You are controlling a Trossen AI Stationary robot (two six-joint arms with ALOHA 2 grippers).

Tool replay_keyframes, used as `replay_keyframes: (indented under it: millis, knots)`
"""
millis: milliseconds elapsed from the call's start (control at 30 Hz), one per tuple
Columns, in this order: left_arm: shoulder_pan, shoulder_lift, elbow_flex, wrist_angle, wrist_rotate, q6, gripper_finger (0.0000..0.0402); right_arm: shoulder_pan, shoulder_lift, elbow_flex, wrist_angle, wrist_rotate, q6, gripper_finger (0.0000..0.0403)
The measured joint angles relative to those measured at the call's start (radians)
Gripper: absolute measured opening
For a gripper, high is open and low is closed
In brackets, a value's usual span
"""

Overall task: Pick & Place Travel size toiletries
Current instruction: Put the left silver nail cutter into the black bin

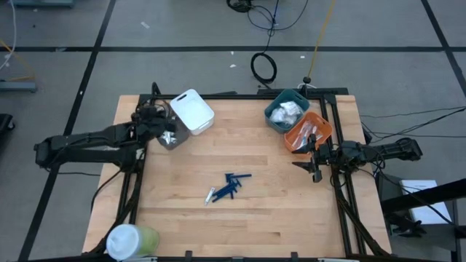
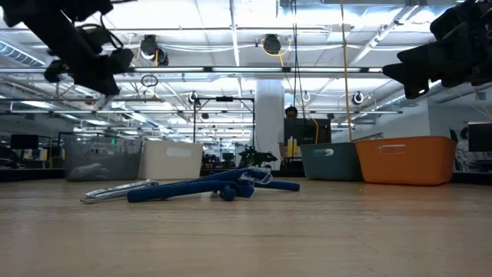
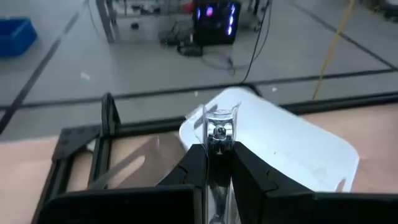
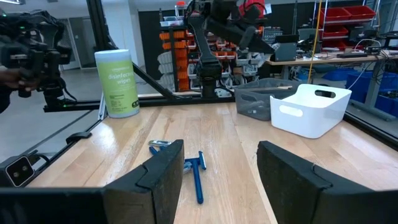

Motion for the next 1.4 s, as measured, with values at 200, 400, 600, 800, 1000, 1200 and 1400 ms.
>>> replay_keyframes:
  millis: [200, 400, 600, 800, 1000, 1200, 1400]
  knots:
    - [0.115, 0.054, 0.000, -0.001, 0.142, 0.014, 0.0037, 0.000, 0.000, 0.000, 0.000, 0.000, 0.000, 0.0192]
    - [0.203, 0.144, 0.000, 0.000, 0.237, 0.034, 0.0037, 0.000, 0.000, 0.000, 0.000, 0.000, 0.000, 0.0192]
    - [0.255, 0.248, 0.000, -0.018, 0.243, 0.034, 0.0037, 0.000, 0.000, 0.000, 0.000, 0.000, 0.000, 0.0192]
    - [0.283, 0.342, 0.000, -0.019, 0.345, 0.040, 0.0037, 0.000, 0.000, 0.000, 0.000, 0.000, 0.000, 0.0192]
    - [0.297, 0.402, 0.000, -0.019, 0.364, 0.040, 0.0037, 0.000, 0.000, 0.000, 0.000, 0.000, 0.000, 0.0192]
    - [0.299, 0.420, 0.000, -0.020, 0.367, 0.048, 0.0037, 0.000, 0.000, 0.000, 0.000, 0.000, 0.000, 0.0192]
    - [0.299, 0.420, 0.000, -0.022, 0.369, 0.074, 0.0038, 0.000, 0.000, 0.000, 0.000, 0.000, 0.000, 0.0192]
